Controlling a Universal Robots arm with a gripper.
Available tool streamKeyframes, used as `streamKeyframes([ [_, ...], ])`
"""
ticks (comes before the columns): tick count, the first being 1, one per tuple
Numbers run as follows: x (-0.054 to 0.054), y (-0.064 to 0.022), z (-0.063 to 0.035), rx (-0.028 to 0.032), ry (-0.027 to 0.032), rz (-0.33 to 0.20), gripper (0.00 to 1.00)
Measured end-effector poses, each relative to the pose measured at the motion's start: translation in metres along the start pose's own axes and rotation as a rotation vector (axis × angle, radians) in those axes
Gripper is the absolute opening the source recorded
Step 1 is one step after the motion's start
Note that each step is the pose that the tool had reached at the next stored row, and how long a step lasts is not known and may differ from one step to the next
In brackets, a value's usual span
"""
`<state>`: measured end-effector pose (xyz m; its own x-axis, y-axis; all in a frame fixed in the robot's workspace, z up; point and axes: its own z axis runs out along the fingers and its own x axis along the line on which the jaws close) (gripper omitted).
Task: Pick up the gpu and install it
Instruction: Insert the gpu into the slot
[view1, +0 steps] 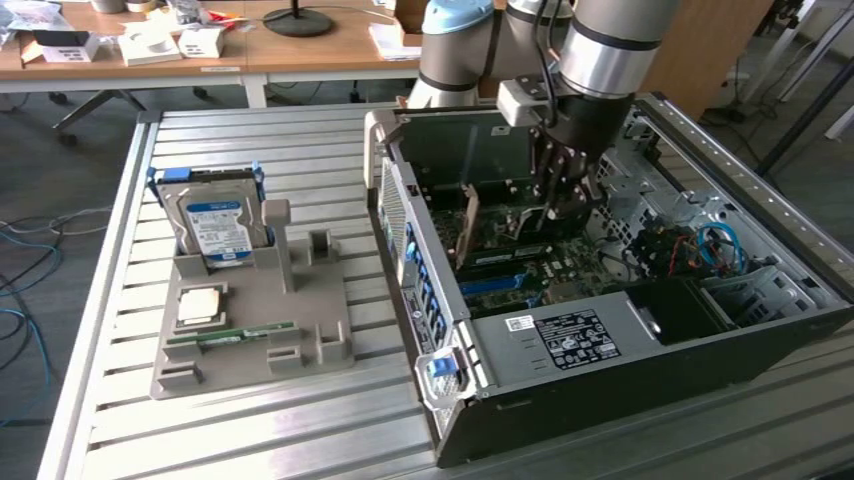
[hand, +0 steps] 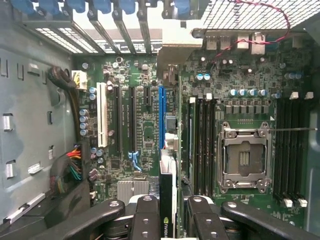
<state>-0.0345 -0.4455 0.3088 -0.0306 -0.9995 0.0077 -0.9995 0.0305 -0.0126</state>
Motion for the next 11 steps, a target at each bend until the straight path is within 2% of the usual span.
streamKeyframes([
  [11, 0.0, 0.0001, 0.0123, 0.0, 0.0001, 0.0, 0.26],
])
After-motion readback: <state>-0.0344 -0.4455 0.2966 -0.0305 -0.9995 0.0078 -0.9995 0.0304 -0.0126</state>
